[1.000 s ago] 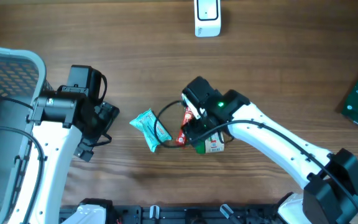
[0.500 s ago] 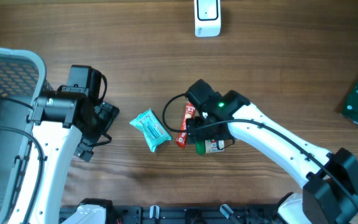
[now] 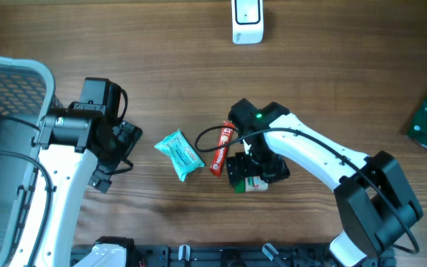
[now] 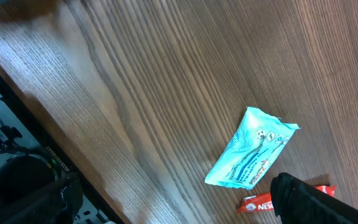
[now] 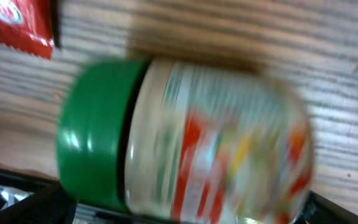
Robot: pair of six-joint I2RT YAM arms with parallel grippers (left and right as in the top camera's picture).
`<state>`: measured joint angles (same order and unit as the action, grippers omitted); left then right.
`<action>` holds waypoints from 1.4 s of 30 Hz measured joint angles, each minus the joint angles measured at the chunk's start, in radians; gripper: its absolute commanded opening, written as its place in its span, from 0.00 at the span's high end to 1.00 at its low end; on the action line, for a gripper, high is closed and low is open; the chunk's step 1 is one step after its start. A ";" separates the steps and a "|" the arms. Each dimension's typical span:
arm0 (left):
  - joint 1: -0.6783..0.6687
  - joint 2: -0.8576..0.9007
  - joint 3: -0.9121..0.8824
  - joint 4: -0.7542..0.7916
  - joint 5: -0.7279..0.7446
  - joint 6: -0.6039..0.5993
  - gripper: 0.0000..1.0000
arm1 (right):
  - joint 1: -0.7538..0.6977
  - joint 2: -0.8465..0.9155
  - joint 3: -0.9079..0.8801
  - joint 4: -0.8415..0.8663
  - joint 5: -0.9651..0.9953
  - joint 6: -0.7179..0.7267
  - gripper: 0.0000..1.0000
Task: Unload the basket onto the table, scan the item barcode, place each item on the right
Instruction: 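Lower the right gripper onto the jar and grasp it again, then carry the jar to the scanner and hold it in front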
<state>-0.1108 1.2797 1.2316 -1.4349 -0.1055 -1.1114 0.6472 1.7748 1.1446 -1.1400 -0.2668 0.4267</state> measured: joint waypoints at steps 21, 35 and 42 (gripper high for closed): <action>0.000 0.000 0.000 0.000 0.000 0.000 0.00 | 0.000 0.147 -0.001 0.030 0.009 0.005 0.11; 0.000 0.000 0.000 0.000 0.000 0.000 0.00 | -0.145 0.171 0.107 0.180 0.053 0.041 0.16; 0.000 0.000 0.000 0.000 0.000 0.000 0.00 | -0.280 0.171 0.147 0.397 -0.003 0.071 0.19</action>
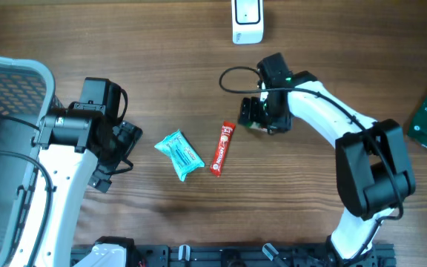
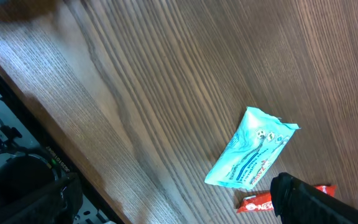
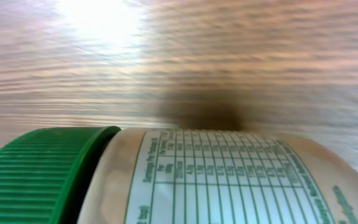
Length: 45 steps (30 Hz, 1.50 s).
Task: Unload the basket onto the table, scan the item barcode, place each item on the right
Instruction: 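Carry the jar to the scanner and hold it in front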
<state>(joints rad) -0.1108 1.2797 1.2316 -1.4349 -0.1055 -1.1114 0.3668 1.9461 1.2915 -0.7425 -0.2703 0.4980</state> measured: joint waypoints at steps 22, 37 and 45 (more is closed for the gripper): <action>0.000 0.000 0.000 0.000 0.000 0.000 0.00 | -0.113 -0.066 0.059 0.038 -1.279 0.190 0.13; 0.000 0.000 0.000 0.000 0.000 0.000 0.00 | -0.113 -0.357 0.060 -0.076 -1.276 0.087 0.20; 0.000 0.000 0.000 0.000 0.000 0.000 0.00 | -0.113 -0.357 0.059 0.114 -0.822 0.025 0.18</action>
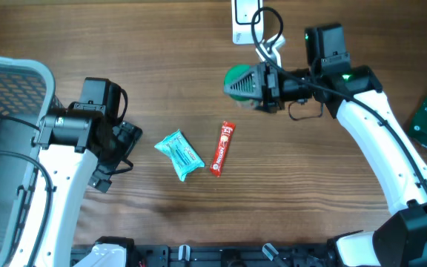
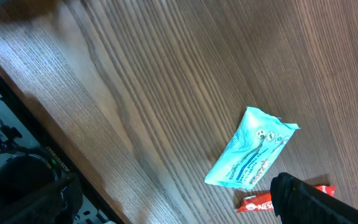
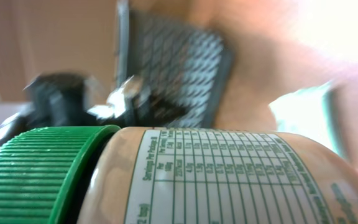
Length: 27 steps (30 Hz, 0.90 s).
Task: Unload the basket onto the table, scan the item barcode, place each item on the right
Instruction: 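Carry the jar to the scanner and hold it in front, then carry the jar off the table's right side and release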
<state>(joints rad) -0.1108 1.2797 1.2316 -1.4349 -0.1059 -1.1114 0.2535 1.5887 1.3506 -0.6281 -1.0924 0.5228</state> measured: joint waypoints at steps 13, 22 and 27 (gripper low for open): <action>0.000 -0.001 0.000 0.000 0.000 0.000 0.00 | -0.002 0.127 0.011 0.393 0.764 -0.170 0.10; 0.000 -0.001 0.000 0.000 0.000 0.000 0.00 | -0.002 0.530 0.360 0.436 0.915 -0.242 0.19; 0.000 -0.001 0.000 0.000 0.000 0.000 0.00 | -0.002 0.605 0.413 0.489 0.930 -0.241 0.15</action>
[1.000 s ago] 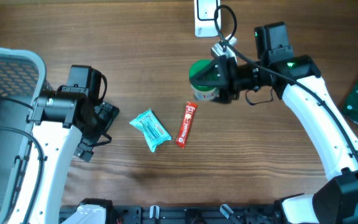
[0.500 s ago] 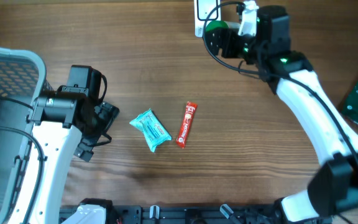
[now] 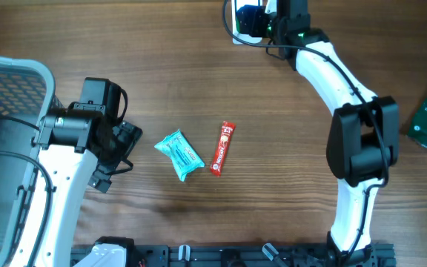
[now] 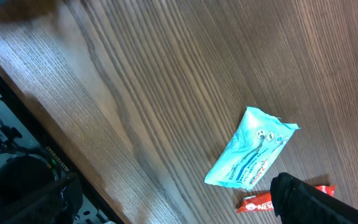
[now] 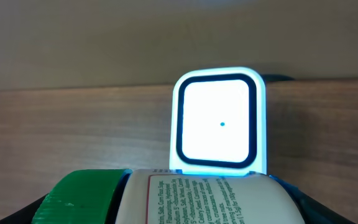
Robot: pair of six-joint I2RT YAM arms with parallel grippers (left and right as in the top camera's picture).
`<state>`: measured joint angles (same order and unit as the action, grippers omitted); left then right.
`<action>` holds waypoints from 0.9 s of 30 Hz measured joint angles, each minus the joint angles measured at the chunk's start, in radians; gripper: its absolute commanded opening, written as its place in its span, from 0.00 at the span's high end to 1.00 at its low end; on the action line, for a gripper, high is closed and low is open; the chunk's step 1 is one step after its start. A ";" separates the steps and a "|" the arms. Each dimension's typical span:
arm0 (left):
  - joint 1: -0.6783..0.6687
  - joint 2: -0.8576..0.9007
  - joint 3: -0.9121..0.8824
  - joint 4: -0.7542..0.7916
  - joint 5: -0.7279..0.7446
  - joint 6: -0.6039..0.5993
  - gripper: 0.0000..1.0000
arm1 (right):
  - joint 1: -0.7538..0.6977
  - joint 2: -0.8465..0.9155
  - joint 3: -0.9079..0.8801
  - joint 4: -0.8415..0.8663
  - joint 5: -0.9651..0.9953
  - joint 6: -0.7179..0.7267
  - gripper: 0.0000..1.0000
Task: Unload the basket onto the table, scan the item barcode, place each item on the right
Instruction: 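Carry the jar off the table's right side and release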
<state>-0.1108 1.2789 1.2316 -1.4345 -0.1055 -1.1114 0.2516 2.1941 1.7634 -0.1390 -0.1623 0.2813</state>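
A jar with a green lid (image 5: pixel 79 198) and a cream printed label (image 5: pixel 210 198) lies sideways in my right gripper (image 3: pixel 262 22), which is shut on it. The jar is held just in front of the white scanner (image 5: pixel 219 121), whose square window is lit bright with a blue glow on the label's top edge. From overhead the jar (image 3: pixel 249 21) covers most of the scanner (image 3: pixel 235 35) at the table's far edge. My left gripper (image 3: pixel 121 148) hangs open over the wood at the left, holding nothing.
A teal snack packet (image 3: pixel 179 154) and a red candy bar (image 3: pixel 222 148) lie mid-table, also in the left wrist view as the teal packet (image 4: pixel 252 149) and red bar (image 4: pixel 263 200). A grey mesh basket (image 3: pixel 21 70) stands at far left. A green packet is at the right edge.
My right gripper has moved with the jar from mid-air right of centre to the far edge, directly in front of the lit scanner. The left arm has not moved.
My right gripper was down on the jar beside the red bar near the table's middle. Then it held the jar farther back, then raised and turned on its side below the scanner. Now the jar's label faces the glowing scanner window. The left arm stayed still throughout.
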 measured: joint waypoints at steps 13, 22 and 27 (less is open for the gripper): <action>0.000 0.000 0.000 0.000 0.000 0.000 0.00 | 0.001 0.125 0.053 0.161 0.029 -0.053 0.10; 0.000 0.000 0.000 0.000 0.000 0.000 0.00 | 0.008 0.150 0.092 0.060 0.036 -0.097 0.09; 0.000 0.000 0.000 0.000 0.000 0.000 0.00 | 0.009 0.154 0.212 -0.180 0.038 -0.160 0.14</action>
<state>-0.1108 1.2789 1.2316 -1.4345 -0.1059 -1.1114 0.2604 2.3478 1.9759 -0.3187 -0.1246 0.1215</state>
